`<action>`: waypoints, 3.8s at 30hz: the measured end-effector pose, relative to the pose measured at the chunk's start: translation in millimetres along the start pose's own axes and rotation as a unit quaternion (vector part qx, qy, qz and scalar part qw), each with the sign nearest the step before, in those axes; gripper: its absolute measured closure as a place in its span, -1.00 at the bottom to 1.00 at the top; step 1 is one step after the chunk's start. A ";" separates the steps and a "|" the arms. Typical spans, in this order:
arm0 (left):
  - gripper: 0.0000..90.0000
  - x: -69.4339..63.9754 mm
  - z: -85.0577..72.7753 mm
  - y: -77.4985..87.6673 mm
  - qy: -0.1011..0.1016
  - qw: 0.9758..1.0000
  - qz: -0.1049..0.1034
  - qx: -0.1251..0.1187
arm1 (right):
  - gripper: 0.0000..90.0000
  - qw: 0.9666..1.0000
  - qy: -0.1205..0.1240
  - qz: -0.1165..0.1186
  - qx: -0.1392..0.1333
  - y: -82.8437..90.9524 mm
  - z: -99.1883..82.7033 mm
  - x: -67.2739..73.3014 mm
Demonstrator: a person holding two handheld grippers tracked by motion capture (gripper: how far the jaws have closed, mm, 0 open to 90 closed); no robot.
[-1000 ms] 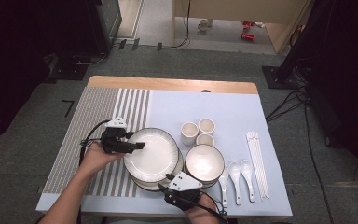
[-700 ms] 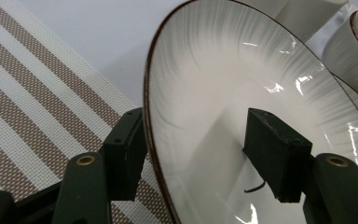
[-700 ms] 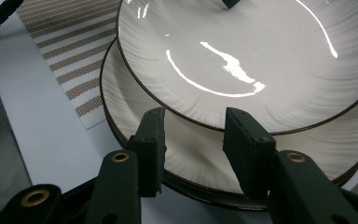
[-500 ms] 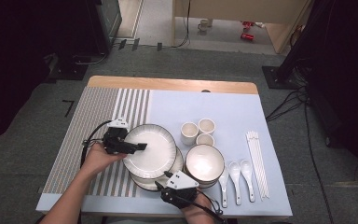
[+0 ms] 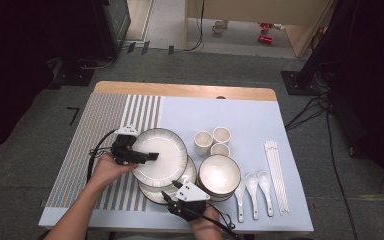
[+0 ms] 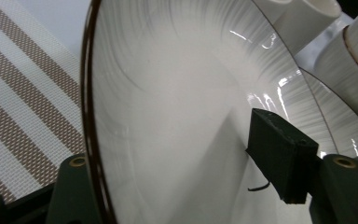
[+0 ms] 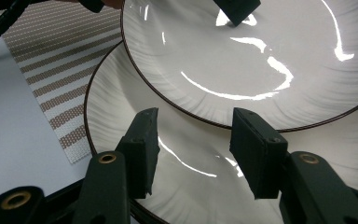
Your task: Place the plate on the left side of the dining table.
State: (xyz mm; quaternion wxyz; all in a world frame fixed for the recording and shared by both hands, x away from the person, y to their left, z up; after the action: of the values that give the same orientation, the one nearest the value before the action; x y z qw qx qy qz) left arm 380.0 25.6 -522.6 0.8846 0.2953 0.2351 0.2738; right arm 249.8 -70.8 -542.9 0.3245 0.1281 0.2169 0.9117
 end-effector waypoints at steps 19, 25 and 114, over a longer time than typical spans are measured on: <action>0.39 -5.4 13.1 12.7 0.036 0.998 -0.054 -0.022 | 0.03 1.000 0.009 0.014 0.011 -7.9 -2.2 1.3; 0.60 -12.0 21.5 20.3 0.058 0.993 -0.094 -0.036 | -0.01 1.000 0.004 0.017 0.017 -9.2 -2.9 1.0; 0.82 46.9 75.0 64.3 0.157 0.985 -0.050 -0.048 | -0.21 1.000 -0.002 -0.015 0.025 -11.2 -4.1 -4.6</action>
State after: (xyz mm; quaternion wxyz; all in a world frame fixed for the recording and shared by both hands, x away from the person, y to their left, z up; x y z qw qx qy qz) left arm 435.8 68.7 -439.0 0.8626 0.1937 0.3719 0.2829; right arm 257.8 -67.3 -552.2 0.3351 0.1345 0.2415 0.9007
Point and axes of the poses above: each handheld gripper's, and its own axes: y roughly backward along the jaws, z roughly out of its top, x roughly to its left, the point moved 10 cm from there along -y, roughly forward along the jaws, and after that the axes turned 7 degrees about z, right-handed, at the moved point
